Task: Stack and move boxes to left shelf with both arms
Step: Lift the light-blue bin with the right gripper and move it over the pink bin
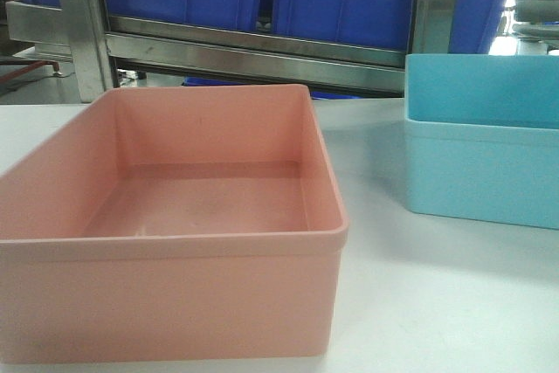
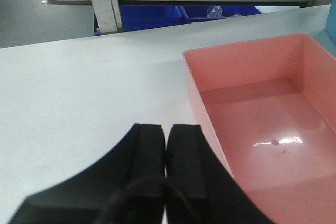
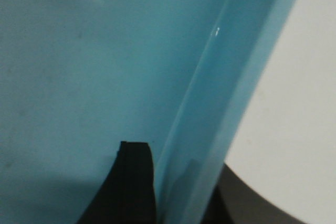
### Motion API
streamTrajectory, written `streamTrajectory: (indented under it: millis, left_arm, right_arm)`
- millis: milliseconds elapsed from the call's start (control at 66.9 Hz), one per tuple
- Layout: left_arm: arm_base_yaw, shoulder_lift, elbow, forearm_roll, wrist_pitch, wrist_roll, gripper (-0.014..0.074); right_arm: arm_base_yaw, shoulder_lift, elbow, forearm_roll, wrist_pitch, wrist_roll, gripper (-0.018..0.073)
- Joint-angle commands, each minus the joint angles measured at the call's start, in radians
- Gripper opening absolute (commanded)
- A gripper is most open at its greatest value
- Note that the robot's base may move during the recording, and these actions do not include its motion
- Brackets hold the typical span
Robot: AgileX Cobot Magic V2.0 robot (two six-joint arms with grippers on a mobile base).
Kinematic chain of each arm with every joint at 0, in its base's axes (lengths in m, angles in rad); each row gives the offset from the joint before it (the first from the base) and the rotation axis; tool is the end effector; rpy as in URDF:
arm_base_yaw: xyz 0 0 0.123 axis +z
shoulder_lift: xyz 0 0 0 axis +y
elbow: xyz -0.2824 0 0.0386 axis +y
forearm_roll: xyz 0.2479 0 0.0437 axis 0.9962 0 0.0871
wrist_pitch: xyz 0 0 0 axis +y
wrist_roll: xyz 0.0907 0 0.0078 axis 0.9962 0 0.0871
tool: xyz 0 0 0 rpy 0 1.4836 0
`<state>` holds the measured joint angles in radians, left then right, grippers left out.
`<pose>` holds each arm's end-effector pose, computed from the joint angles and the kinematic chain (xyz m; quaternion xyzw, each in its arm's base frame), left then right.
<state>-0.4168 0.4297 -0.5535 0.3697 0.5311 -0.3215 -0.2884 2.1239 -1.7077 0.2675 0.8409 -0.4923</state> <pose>0.0851 -0.0194 0.3240 0.1119 0.7925 -0.0507 0.5973 0.4478 -0.1141 0.2012 -0.0318 0.9730 0.0313 0.2263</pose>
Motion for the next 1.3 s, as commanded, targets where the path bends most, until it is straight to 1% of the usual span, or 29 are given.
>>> streamTrajectory:
  millis: [0,75,149,344,478,583,642,687,702,777,926,956,1076,1150,1165,1225,1285]
  left_arm:
    - [-0.008,0.004,-0.028,0.011,-0.073,0.002,-0.001]
    - [-0.008,0.004,-0.028,0.01,-0.073,0.002,-0.001]
    - [-0.008,0.004,-0.028,0.009,-0.073,0.002,-0.001]
    - [-0.008,0.004,-0.028,0.008,-0.073,0.002,-0.001]
    - [-0.008,0.004,-0.028,0.008,-0.073,0.002,-0.001]
    - [-0.008,0.004,-0.028,0.008,-0.073,0.002,-0.001]
    - [-0.008,0.004,-0.028,0.008,-0.073,0.002,-0.001]
    - [-0.008,0.004,-0.028,0.008,-0.073,0.002,-0.001]
    - [-0.008,0.004,-0.028,0.008,-0.073,0.002,-0.001]
    - [-0.008,0.004,-0.028,0.008,-0.073,0.002,-0.001]
    - [-0.008,0.004,-0.028,0.008,-0.073,0.002,-0.001]
    - [-0.008,0.004,-0.028,0.008,-0.073,0.002,-0.001]
    - [-0.008,0.004,-0.028,0.008,-0.073,0.002,-0.001]
    - [-0.008,0.004,-0.028,0.008,-0.073,0.002,-0.001]
    - [-0.008,0.004,-0.028,0.008,-0.073,0.002,-0.001]
    - [-0.008,0.004,-0.028,0.008,-0.073,0.002,-0.001]
    - [-0.008,0.004,-0.028,0.008,-0.073,0.002,-0.001]
  right_arm:
    - [-0.008,-0.121,-0.036,0.021,-0.021,0.016,0.0055]
    - [-0.008,-0.158,-0.036,0.022,-0.017,0.055,0.0055]
    - [-0.008,-0.193,-0.036,0.038,-0.005,0.068,0.0055]
    - [-0.004,-0.308,-0.036,0.141,0.061,0.074,0.0055]
    - [0.03,-0.396,-0.036,0.161,0.106,0.105,0.0055]
    - [0.088,-0.462,-0.036,0.161,0.14,0.192,0.0055]
    - [0.136,-0.493,-0.036,0.161,0.16,0.288,0.0055]
    - [0.173,-0.508,-0.036,0.161,0.165,0.337,0.0055]
    - [0.192,-0.515,-0.036,0.16,0.167,0.372,0.0055]
    - [0.267,-0.529,-0.036,0.16,0.175,0.462,0.0055]
    - [0.425,-0.531,-0.036,0.152,0.172,0.605,0.0055]
    - [0.454,-0.531,-0.034,0.142,0.163,0.623,0.0055]
    - [0.572,-0.531,-0.033,0.043,0.121,0.796,0.0055]
    - [0.65,-0.531,-0.033,-0.091,0.117,0.919,0.0055]
    - [0.665,-0.531,-0.033,-0.12,0.118,0.96,0.0055]
    - [0.726,-0.53,-0.033,-0.252,0.129,1.07,0.0055]
    - [0.796,-0.53,-0.033,-0.355,0.141,1.147,0.0055]
